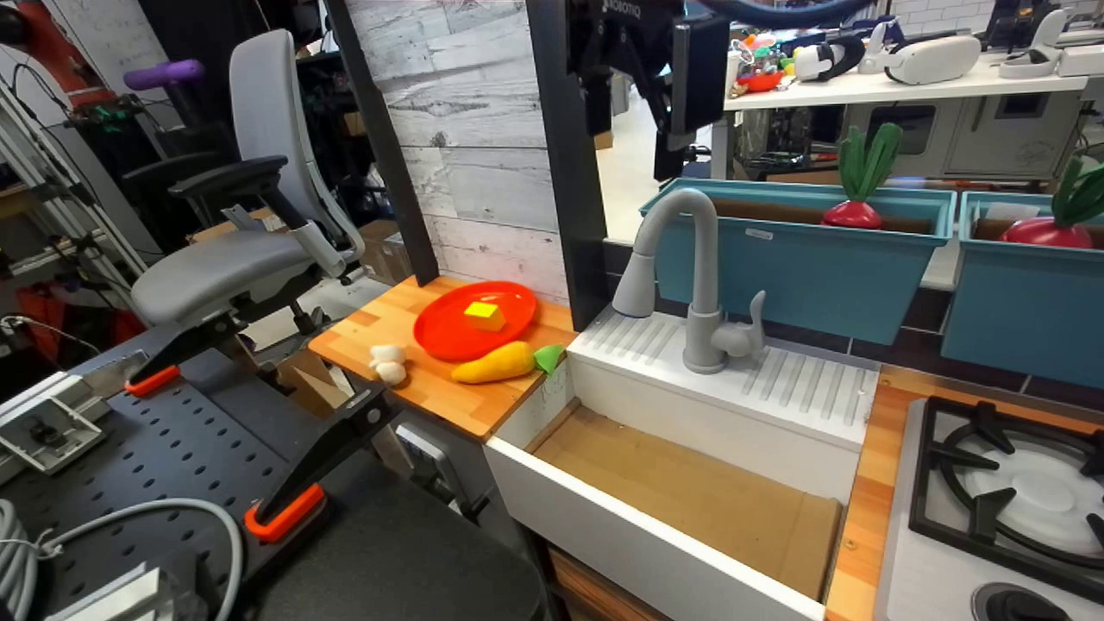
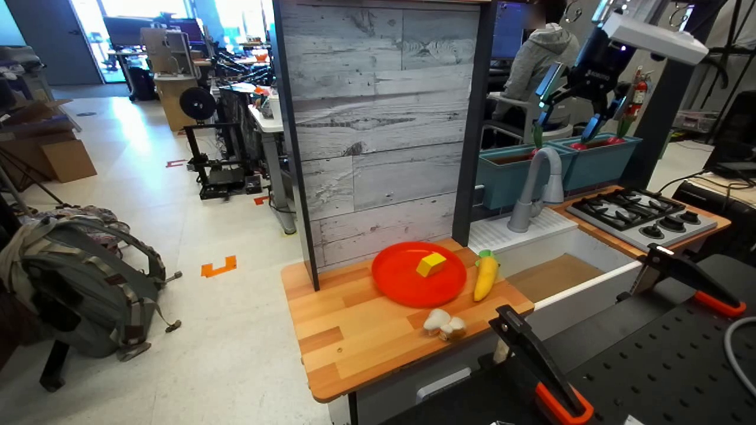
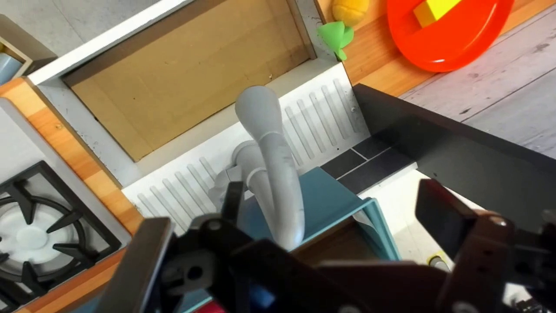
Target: Move the tap to the left
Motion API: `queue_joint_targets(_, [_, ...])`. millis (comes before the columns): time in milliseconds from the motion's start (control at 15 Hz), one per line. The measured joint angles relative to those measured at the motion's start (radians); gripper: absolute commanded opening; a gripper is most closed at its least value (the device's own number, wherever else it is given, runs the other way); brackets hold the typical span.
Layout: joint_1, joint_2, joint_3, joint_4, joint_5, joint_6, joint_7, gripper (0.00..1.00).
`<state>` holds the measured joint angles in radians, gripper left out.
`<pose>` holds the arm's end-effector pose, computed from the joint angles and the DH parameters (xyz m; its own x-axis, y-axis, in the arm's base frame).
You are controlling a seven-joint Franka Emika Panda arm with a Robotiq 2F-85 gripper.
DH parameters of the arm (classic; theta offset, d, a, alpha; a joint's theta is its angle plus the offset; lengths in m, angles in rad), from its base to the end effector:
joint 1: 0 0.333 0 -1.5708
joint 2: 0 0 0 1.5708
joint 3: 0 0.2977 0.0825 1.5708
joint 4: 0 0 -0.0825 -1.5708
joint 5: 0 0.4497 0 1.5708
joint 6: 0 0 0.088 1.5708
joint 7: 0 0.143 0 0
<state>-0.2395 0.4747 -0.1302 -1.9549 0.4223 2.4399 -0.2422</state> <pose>0.6159 -0.2302 0.1349 0.9047 -0.4242 0.0401 -0.4074 -0.8886 -0.2108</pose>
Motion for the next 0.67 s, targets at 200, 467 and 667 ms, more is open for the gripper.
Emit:
queue_joint_targets(200, [-0.020,0.047,0.009,0.024,-0.006,0.001,-0.003,1.00])
queue_joint_targets(467, [-0.032,0.101,0.009,0.043,-0.050,0.003,-0.002,1.00])
queue_joint_targets(667, [-0.033,0.138,0.009,0.061,-0.079,0.003,0.000,1.00])
